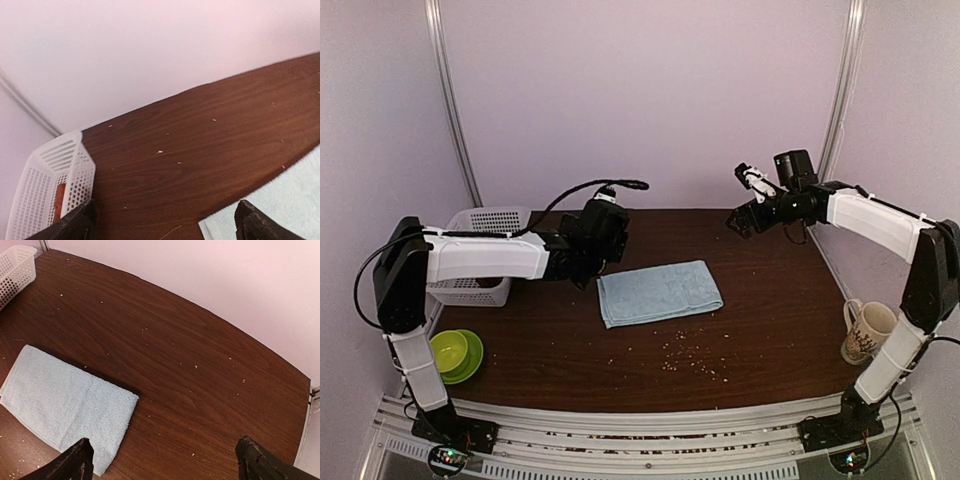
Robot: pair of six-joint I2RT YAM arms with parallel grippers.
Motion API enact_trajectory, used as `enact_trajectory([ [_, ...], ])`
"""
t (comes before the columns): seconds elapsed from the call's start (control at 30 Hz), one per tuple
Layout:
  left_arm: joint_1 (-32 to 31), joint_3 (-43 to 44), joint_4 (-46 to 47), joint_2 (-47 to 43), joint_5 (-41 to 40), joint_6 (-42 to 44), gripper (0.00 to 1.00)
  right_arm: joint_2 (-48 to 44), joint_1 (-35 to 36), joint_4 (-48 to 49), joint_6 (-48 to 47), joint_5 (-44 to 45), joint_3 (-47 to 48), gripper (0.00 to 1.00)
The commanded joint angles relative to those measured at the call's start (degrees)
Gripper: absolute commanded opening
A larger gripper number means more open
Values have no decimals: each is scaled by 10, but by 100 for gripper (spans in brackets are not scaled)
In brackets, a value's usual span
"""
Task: Roll the towels
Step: Rotate the towel at the center of the board.
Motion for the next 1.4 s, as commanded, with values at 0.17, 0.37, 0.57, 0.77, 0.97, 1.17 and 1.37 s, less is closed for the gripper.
enact_trajectory([
  [0.17,-48,-46,-30,-80,214,241,98,15,3,0,-62,50,14,100],
  [0.37,-155,-25,-128,0,133,345,98,34,22,-1,-78,85,29,100],
  [0.57,-187,-19,-138,71,128,356,98,48,41,3,-67,99,36,100],
  [0.77,-185,-14,-139,121,84,368,98,21,55,33,-67,104,-9,100],
  [0.97,-152,-20,-140,125,106,353,98,3,56,48,-71,102,-26,100],
  [1.17,-110,-43,-132,133,104,355,98,48,57,34,-91,123,3,100],
  [1.37,-40,-49,-100,153,84,347,98,149,56,7,-99,179,88,100],
])
